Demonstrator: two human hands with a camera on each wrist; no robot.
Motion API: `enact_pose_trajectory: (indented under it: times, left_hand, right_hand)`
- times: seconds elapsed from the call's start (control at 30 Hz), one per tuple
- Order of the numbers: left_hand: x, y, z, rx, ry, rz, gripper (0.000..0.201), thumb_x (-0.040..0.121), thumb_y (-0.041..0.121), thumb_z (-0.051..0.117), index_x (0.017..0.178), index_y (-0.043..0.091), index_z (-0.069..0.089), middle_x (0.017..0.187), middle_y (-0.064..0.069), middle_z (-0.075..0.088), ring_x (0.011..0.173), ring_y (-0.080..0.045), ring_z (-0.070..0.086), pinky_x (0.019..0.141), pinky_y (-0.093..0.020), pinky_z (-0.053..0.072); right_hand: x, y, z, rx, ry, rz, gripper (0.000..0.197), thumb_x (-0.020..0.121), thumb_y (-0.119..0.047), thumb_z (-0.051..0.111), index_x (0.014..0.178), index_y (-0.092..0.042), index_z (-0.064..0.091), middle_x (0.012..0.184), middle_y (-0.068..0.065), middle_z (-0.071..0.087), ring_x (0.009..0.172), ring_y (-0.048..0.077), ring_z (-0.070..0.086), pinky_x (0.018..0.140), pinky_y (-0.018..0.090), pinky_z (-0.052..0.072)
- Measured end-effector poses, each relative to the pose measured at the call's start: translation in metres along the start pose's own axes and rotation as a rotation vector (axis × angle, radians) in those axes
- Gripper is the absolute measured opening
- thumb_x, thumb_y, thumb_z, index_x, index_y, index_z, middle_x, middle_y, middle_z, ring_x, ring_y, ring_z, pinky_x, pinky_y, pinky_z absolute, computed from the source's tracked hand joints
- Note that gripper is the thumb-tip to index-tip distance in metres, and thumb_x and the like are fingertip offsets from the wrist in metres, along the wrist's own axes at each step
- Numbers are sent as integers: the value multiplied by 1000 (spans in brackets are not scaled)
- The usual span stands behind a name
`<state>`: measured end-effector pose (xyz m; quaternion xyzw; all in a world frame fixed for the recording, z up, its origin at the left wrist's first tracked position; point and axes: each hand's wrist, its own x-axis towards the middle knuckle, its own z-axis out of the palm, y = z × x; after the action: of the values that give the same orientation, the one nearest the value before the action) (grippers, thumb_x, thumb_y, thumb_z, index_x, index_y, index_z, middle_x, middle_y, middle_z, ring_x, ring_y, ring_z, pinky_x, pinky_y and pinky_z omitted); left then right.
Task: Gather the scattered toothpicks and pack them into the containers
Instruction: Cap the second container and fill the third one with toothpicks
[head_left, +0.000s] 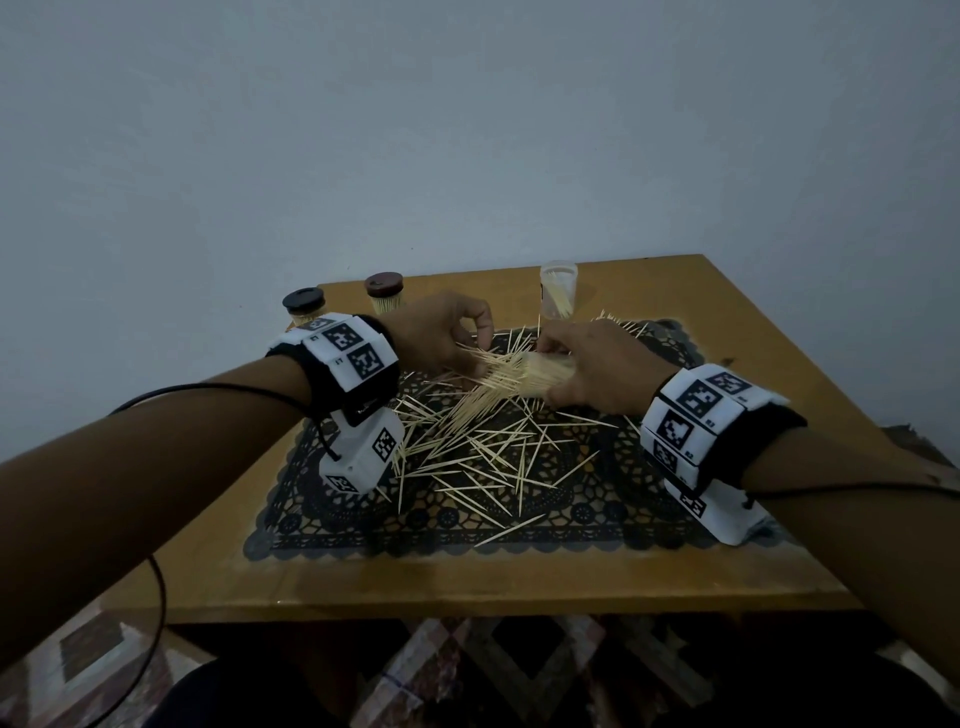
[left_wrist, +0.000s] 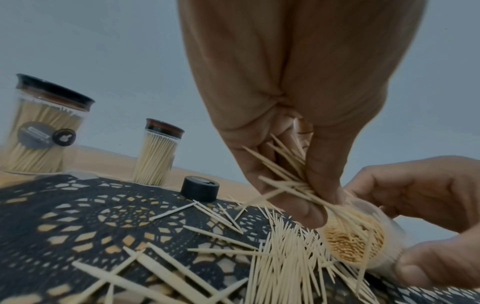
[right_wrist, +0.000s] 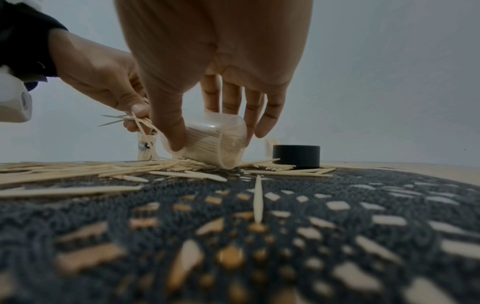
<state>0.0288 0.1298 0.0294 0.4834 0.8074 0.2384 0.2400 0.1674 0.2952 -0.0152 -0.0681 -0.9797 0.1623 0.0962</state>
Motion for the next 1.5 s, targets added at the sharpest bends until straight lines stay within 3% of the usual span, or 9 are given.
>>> enact_pose_trajectory:
  times: [0.1, 0.23, 0.33, 0.43, 0.73, 0.93, 1.13, 1.3, 1.5]
  left_hand:
    - [1, 3, 0, -6, 23, -5, 21, 80, 6, 73, 87, 12, 55, 76, -7, 74, 79, -38, 70, 72, -51, 53]
    - [5, 5, 7, 40, 63, -9, 18, 79, 13, 75, 90, 14, 61, 63, 5, 70, 52, -7, 62, 57, -25, 47]
    - [9, 4, 13, 143, 92, -11, 21, 77, 24, 78, 92, 22, 64, 67, 11, 70, 55, -1, 61, 61, -25, 46]
    - [12, 2, 18, 186, 105, 7, 22, 79, 22, 77, 93, 23, 61, 77, 10, 71, 76, -11, 69, 73, -31, 54]
    - [15, 11, 30, 156, 166, -8, 44, 85, -8, 52, 125, 5, 40, 103, -3, 57, 85, -17, 55, 56, -17, 43]
    - [19, 26, 42, -303, 214, -77, 52, 79, -18, 34, 127, 1, 36, 119, -22, 57, 77, -20, 51, 53, -25, 38]
    - [19, 31, 47, -559, 179, -98, 69, 58, -1, 43, 126, 7, 40, 127, -26, 50, 103, -35, 51, 64, -31, 39]
    - [11, 6, 31, -312, 289, -98, 45, 84, -6, 51, 125, 13, 44, 126, -17, 52, 105, -31, 58, 74, -37, 51]
    - [-11, -9, 24, 97, 13, -151, 55, 79, 29, 77, 123, 17, 46, 109, 0, 60, 99, -18, 60, 86, -32, 52]
  right_hand:
    - [0, -1, 1, 31, 14, -16, 49, 72, -29, 82, 113, -14, 60, 110, 6, 66, 96, 23, 60, 84, 39, 51]
    - [0, -2, 0, 82, 30, -32, 49, 72, -29, 82, 113, -13, 61, 110, 6, 66, 96, 22, 60, 85, 39, 51]
    - [0, -2, 0, 99, 39, -32, 50, 72, -31, 82, 114, -13, 62, 109, 6, 66, 96, 21, 61, 85, 39, 52]
    - [0, -2, 1, 102, 38, -35, 50, 72, -32, 83, 113, -13, 62, 109, 5, 66, 95, 20, 61, 84, 39, 52]
    - [1, -3, 3, 83, 28, -39, 50, 69, -32, 85, 110, -14, 62, 107, 3, 65, 93, 19, 59, 79, 30, 48]
    - [1, -3, 2, 90, 34, -62, 52, 69, -32, 85, 112, -12, 62, 106, 5, 65, 91, 20, 59, 76, 30, 47]
    - [1, -1, 3, 103, 55, -66, 52, 69, -30, 85, 111, -11, 63, 104, 6, 66, 88, 19, 59, 73, 29, 45]
    - [1, 1, 2, 92, 52, -10, 46, 72, -32, 83, 109, -14, 61, 108, 5, 65, 95, 22, 60, 83, 37, 51]
    - [2, 1, 2, 89, 50, 8, 45, 73, -32, 83, 108, -15, 60, 109, 5, 66, 96, 22, 61, 85, 42, 53]
